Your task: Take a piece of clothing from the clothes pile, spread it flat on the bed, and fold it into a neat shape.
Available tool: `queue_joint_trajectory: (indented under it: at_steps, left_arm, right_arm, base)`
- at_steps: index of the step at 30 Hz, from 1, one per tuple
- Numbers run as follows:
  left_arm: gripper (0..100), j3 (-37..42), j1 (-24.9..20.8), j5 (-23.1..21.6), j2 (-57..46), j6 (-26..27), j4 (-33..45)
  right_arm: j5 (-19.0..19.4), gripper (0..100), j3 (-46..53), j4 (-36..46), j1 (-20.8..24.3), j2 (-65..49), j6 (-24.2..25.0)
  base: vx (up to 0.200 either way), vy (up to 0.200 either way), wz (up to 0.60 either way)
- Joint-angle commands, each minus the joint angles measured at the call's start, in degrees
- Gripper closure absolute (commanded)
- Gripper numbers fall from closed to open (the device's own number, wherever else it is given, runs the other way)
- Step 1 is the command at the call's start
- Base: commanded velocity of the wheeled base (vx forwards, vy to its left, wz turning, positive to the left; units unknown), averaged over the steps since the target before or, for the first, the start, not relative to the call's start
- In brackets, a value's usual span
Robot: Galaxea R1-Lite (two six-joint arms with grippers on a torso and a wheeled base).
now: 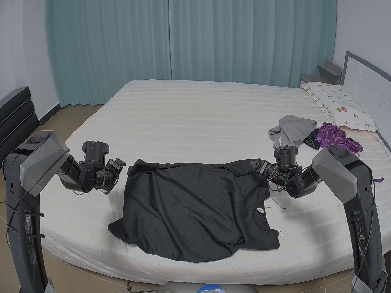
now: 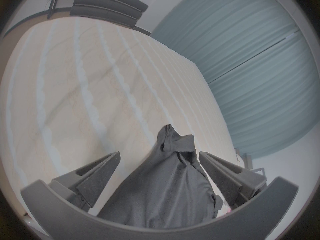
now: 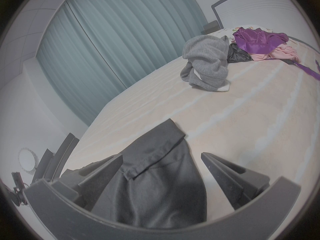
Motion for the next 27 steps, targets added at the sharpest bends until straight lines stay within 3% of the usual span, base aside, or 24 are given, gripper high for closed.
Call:
queue_joint_trajectory:
  at_steps: [1, 5, 12, 21, 22, 27]
  left_arm:
    - [0, 7.61, -0.10, 0.11, -2.22, -3.25, -6.47]
    - [0, 10.86, -0.10, 0.20, -2.39, -3.07, -11.12]
    - [0, 11.12, -0.10, 0.11, -2.31, -3.07, -11.21]
    - [0, 11.12, -0.10, 0.11, -2.22, -3.16, -11.21]
    - [0, 11.12, -0.10, 0.11, -2.31, -3.16, -11.21]
    - [0, 11.21, -0.10, 0.28, -2.22, -3.07, -11.21]
  right_arm:
    - [0.37, 0, -10.73, 7.02, -0.44, 4.51, 0.18]
    - [0.29, 0, -18.90, 13.26, -0.01, 7.85, 0.18]
    - [-0.42, 0, -28.40, 18.45, -0.01, 12.51, 1.94]
    - [-0.07, 0, -28.82, 19.85, -0.71, 13.21, 3.08]
    - [-0.07, 100, -28.82, 19.15, -0.71, 13.21, 3.08]
    - [-0.42, 100, -28.82, 15.81, -0.71, 12.68, 3.08]
  base:
    - [0.000, 0.000, 0.00]
    - [0.000, 0.000, 0.00]
    - [0.000, 0.000, 0.00]
    - [0.000, 0.000, 0.00]
    - [0.000, 0.000, 0.00]
    - [0.000, 0.000, 0.00]
